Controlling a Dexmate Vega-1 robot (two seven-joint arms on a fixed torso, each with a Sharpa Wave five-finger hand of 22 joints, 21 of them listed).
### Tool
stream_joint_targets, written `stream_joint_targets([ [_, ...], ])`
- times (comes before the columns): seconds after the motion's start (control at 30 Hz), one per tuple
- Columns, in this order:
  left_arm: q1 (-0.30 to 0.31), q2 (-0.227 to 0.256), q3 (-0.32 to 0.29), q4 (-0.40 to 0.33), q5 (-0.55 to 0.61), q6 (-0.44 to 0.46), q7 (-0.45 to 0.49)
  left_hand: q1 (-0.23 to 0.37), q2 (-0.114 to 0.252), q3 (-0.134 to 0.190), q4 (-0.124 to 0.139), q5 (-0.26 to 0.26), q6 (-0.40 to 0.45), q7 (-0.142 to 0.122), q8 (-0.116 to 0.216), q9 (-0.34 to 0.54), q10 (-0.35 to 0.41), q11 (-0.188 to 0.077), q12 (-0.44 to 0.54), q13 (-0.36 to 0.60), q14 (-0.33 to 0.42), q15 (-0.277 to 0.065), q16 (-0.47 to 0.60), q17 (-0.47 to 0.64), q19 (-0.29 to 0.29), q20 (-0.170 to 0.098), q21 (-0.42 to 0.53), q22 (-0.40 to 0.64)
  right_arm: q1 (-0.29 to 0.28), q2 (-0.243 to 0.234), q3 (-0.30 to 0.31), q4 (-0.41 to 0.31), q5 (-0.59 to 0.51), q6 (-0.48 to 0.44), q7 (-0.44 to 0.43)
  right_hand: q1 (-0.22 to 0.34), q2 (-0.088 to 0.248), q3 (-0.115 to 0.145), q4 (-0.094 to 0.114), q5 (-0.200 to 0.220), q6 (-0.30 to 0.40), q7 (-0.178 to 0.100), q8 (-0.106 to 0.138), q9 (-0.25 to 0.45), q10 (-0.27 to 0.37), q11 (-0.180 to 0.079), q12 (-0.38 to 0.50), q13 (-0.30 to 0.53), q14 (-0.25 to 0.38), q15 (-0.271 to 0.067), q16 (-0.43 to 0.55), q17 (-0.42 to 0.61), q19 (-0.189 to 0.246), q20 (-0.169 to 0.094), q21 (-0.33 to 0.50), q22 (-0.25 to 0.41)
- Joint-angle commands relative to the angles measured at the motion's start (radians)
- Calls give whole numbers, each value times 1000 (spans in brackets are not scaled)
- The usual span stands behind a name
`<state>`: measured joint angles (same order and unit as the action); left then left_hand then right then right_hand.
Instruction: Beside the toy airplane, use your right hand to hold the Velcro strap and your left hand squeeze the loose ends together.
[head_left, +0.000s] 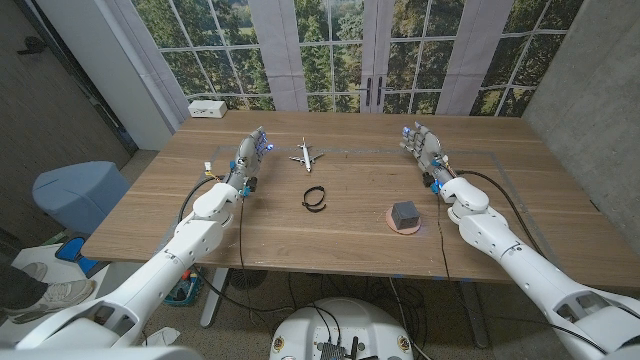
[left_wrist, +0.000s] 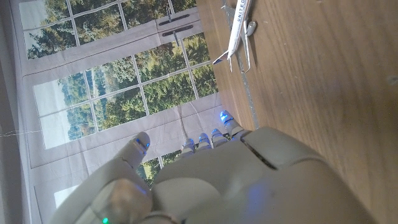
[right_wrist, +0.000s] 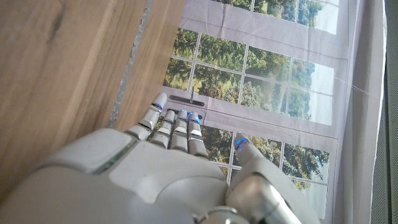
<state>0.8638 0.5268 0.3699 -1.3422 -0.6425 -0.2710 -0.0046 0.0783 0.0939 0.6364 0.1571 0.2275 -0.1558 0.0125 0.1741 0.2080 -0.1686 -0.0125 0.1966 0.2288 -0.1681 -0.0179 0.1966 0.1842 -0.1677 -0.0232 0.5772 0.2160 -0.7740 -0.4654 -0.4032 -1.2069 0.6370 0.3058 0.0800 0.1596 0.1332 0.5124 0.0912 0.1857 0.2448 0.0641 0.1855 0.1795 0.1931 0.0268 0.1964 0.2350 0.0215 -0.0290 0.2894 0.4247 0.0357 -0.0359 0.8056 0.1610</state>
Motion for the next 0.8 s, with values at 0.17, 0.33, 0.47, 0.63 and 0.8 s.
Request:
stream_joint_targets([
  [0.17,22,21,8,-61,18,30,22,-4,63,8,-4,6,-3,-3,6,-9,-88,-3,4,-8,-95,-3,3,1,-45,1,3,-8,69,51,-37,147,-53,57,16,13,20,8,-7,6,7,-4,5,4,7,-1,6,1,4,-23,3,-2,15,-36,0,2],
  [0.33,11,22,12,-45,19,28,3,-7,61,8,-7,8,1,-6,7,-17,-82,-4,3,-17,-86,-5,4,-1,-34,5,2,-17,34,35,-39,78,-110,64,-80,48,10,16,-55,1,9,15,6,4,13,19,9,-8,16,0,-4,-23,29,-17,-15,2],
  [0.47,4,19,15,-28,27,13,-1,-11,57,8,-13,9,18,-11,12,-26,-60,-7,8,-28,-62,-8,8,-3,-14,10,2,-27,12,21,-45,32,-165,69,-153,84,3,26,-104,-4,18,26,10,4,31,32,15,-14,37,21,-5,-42,49,3,-28,3],
  [0.63,0,19,17,-22,30,13,-4,-12,55,9,-18,9,26,-11,14,-29,-49,-12,10,-33,-52,-10,8,-5,-3,11,2,-31,-10,6,-52,-16,-212,57,-210,104,1,31,-132,-3,30,29,14,4,45,35,19,-18,54,28,-3,-51,63,11,-34,4],
  [0.8,-4,19,20,-13,33,11,-10,-13,54,9,-21,10,33,-11,15,-31,-45,-13,10,-36,-48,-9,7,-5,5,15,2,-34,-37,-10,-59,-73,-264,33,-270,125,2,37,-158,1,40,34,16,4,55,41,21,-20,68,34,-2,-60,77,23,-39,5],
])
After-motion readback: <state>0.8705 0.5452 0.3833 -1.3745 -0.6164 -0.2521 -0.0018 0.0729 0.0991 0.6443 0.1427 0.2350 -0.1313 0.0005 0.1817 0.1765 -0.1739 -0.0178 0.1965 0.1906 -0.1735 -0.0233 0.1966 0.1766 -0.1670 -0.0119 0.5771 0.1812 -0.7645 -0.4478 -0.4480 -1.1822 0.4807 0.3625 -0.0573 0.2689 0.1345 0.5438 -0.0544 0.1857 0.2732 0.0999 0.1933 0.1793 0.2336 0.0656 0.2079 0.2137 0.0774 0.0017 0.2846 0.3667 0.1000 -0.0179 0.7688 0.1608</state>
